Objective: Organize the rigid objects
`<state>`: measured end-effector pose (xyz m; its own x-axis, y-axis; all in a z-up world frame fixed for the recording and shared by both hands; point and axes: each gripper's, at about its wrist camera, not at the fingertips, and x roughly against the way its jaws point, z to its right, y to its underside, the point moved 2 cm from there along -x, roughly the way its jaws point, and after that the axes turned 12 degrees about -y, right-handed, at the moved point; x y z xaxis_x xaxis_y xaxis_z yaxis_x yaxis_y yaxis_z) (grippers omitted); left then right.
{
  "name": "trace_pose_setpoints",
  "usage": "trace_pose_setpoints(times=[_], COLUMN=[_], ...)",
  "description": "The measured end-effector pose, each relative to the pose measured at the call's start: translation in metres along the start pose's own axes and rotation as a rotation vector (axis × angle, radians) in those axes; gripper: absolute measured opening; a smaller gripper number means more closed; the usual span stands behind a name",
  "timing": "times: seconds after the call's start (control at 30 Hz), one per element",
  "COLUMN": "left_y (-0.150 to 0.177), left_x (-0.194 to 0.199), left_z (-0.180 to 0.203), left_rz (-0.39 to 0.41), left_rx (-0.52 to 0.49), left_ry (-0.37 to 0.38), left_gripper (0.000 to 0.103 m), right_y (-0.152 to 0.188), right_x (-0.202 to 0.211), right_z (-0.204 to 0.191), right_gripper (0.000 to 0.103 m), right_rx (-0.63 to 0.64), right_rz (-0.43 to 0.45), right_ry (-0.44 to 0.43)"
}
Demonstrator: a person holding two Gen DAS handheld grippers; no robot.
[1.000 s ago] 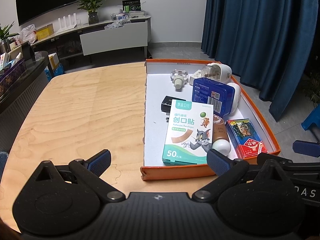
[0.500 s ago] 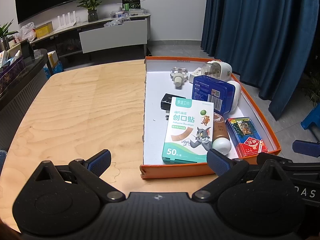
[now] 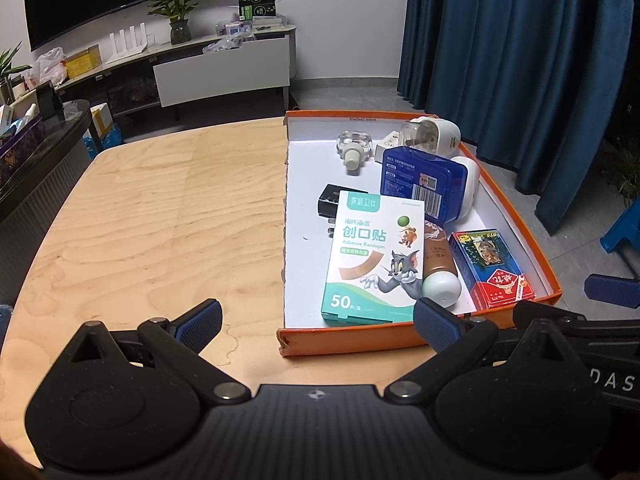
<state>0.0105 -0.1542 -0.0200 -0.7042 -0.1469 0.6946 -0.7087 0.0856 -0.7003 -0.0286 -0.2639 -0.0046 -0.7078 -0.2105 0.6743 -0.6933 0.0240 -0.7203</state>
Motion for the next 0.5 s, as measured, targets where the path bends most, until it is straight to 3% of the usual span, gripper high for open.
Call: trace_pose_setpoints(times=[0.5], left_y=[-0.0014], left_x=[-0.0008], left_z=[0.0055], left_rz=[0.014], left_rx=[-0.045], left_ry=[0.053], left_gripper=[0.103], right_y=[-0.0006], right_x=[0.0063], right_z=[0.0023], right_gripper=[0.091], right_rx=[0.017], right_rz=[-0.003], right_ry=[0.010])
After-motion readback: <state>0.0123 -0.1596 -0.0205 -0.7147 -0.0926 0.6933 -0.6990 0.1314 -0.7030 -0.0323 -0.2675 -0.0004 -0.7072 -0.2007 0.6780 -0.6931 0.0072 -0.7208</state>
